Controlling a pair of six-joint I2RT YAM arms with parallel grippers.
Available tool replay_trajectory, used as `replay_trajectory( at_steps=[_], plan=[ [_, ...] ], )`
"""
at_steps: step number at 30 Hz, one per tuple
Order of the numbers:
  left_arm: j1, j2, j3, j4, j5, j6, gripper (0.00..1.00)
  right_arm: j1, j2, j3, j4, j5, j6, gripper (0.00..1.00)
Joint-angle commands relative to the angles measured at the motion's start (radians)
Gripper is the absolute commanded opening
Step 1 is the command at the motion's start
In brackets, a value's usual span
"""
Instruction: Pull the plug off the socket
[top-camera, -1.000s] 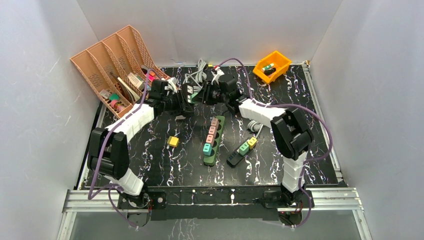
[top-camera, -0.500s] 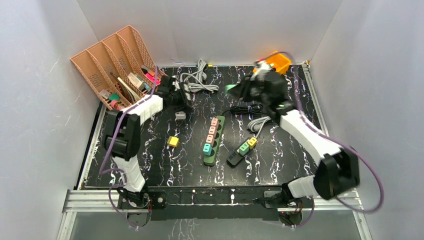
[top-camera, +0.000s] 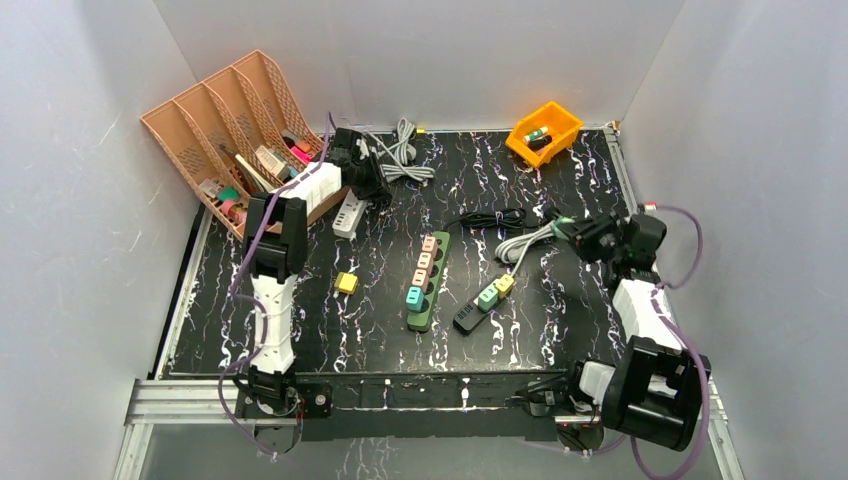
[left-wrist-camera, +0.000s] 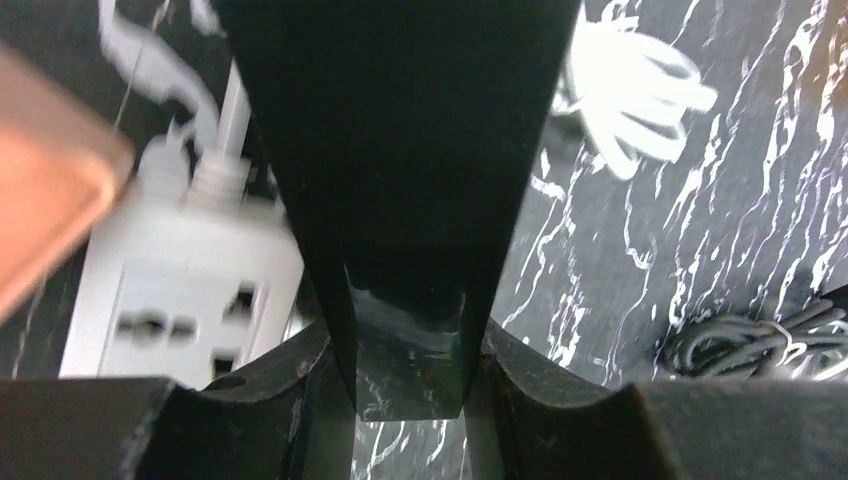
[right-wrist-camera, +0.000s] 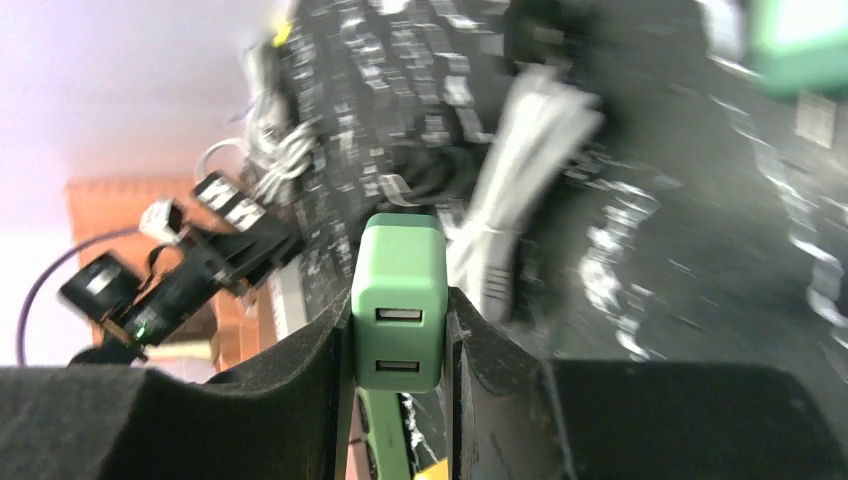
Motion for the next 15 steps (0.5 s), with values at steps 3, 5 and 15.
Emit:
replay_trajectory(
  at_steps=[3, 5, 15],
  plan=[
    [0.051, 0.199, 0.314, -0.121, 0.103, 0.087, 0.0, -0.093, -0.018, -0.072, -0.061, 0.149, 0.123, 0.0],
    [0.077, 0.242, 0.388, -0.139, 0.142, 0.071, 0.08, -0.1, -0.024, -0.078, -0.103, 0.221, 0.128, 0.0],
    [0.078, -0.099, 0.092, -0.076, 0.323, 0.073, 0.98, -0.15, -0.006, -0.113, -0.23, 0.429, 0.202, 0.0]
  ],
)
